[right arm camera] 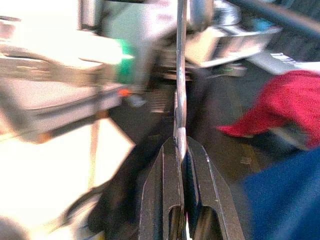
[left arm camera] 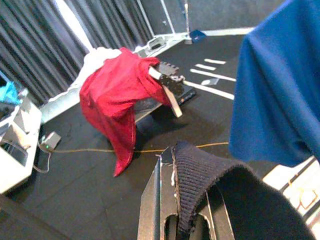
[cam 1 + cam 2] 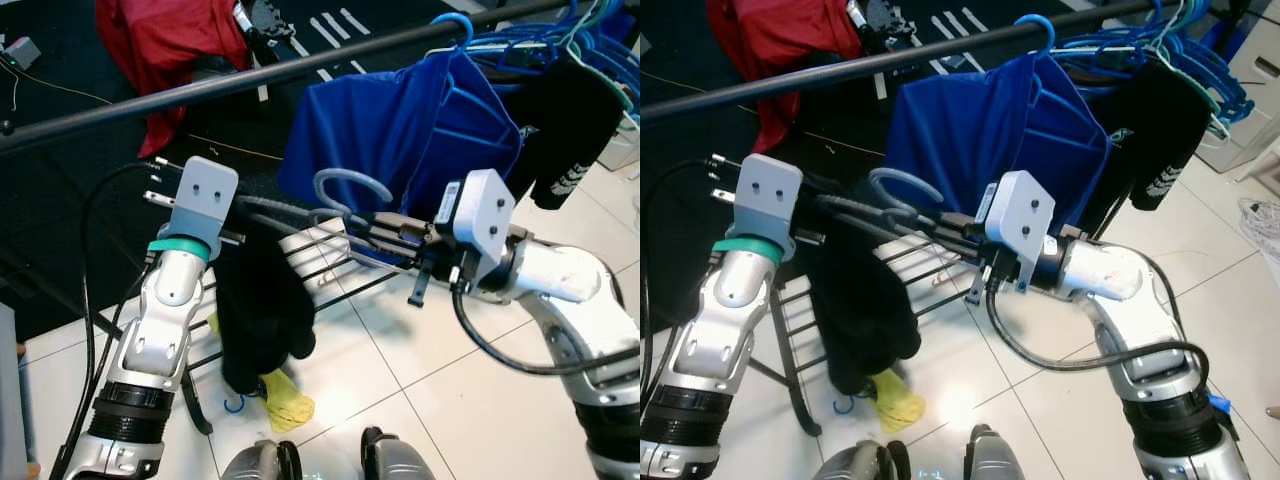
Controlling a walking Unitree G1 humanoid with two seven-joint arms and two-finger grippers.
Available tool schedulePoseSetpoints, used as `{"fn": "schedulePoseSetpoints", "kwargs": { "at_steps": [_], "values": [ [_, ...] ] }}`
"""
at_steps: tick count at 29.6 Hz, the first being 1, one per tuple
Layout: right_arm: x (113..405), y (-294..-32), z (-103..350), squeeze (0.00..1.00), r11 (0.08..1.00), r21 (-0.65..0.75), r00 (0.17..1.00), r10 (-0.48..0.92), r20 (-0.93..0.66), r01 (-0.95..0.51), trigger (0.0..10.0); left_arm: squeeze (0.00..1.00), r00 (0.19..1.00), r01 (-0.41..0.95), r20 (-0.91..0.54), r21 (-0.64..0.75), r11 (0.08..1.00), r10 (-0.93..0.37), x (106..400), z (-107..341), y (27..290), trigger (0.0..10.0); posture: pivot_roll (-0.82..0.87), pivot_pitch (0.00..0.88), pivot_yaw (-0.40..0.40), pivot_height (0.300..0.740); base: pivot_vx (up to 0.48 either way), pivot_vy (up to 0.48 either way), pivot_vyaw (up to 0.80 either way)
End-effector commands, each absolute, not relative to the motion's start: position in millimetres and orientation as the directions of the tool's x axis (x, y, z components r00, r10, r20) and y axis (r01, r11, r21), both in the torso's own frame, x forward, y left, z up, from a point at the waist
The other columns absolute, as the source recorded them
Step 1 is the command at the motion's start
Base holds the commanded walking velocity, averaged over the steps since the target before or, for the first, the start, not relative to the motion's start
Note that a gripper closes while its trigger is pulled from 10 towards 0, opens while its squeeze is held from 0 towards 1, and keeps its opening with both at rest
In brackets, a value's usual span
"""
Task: Hang hanger
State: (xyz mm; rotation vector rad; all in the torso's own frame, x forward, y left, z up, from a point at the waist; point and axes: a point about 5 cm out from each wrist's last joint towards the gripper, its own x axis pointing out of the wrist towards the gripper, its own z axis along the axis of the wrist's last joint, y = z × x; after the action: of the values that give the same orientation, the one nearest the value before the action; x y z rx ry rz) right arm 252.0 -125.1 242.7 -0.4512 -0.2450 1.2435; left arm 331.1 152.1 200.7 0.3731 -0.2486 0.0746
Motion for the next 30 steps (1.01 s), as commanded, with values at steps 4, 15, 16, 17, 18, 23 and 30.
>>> {"fn": "schedulePoseSetpoints", "kwargs": {
  "at_steps": [4,15,16,17,18,23,30],
  "values": [
    [235.2,-119.0,249.5,0.0,0.143,-0.435,0.196,0.977,-0.08,-0.889,0.0,0.0,0.959,-0.136,0.281,0.341,0.93,0.037,334.2,204.9,149.6,0.0,-0.14,0.08,0.086,0.74,0.0,0.0,0.0],
    [225.1,-132.0,301.0,0.0,0.277,-0.427,0.227,0.96,0.166,-0.861,0.0,0.0,0.976,-0.175,0.179,0.295,0.939,0.125,339.8,185.8,172.7,0.0,-0.13,0.081,0.09,0.74,0.0,0.0,0.0],
    [225.1,-132.0,301.0,0.0,0.277,-0.427,0.227,0.96,0.166,-0.861,0.0,0.0,0.976,-0.175,0.179,0.295,0.939,0.125,339.8,185.8,172.7,0.0,-0.13,0.081,0.09,0.74,0.0,0.0,0.0],
    [221.1,-137.9,314.2,0.0,0.315,-0.424,0.235,0.944,0.231,-0.849,0.0,0.0,0.981,-0.17,0.132,0.252,0.952,0.141,340.8,178.1,176.2,0.9,-0.14,0.082,0.093,0.74,0.0,0.0,0.0],
    [221.1,-137.9,314.2,0.0,0.315,-0.424,0.235,0.944,0.231,-0.849,0.0,0.0,0.981,-0.17,0.132,0.252,0.952,0.141,340.8,178.1,176.2,0.9,-0.14,0.082,0.093,0.74,0.0,0.0,0.0],
    [215.0,-146.7,328.2,0.0,0.376,-0.417,0.257,0.914,0.315,-0.827,0.0,0.0,0.984,-0.171,0.089,0.207,0.963,0.156,341.8,169.8,179.7,9.8,-0.14,0.082,0.093,0.74,0.0,0.0,0.0],
    [206.8,-141.3,310.9,0.0,0.323,-0.387,0.245,0.94,0.238,-0.864,0.0,0.0,0.973,-0.232,0.061,0.21,0.95,0.224,348.1,166.3,192.4,10.0,-0.15,0.082,0.102,0.74,0.0,0.0,0.0]
  ]
}}
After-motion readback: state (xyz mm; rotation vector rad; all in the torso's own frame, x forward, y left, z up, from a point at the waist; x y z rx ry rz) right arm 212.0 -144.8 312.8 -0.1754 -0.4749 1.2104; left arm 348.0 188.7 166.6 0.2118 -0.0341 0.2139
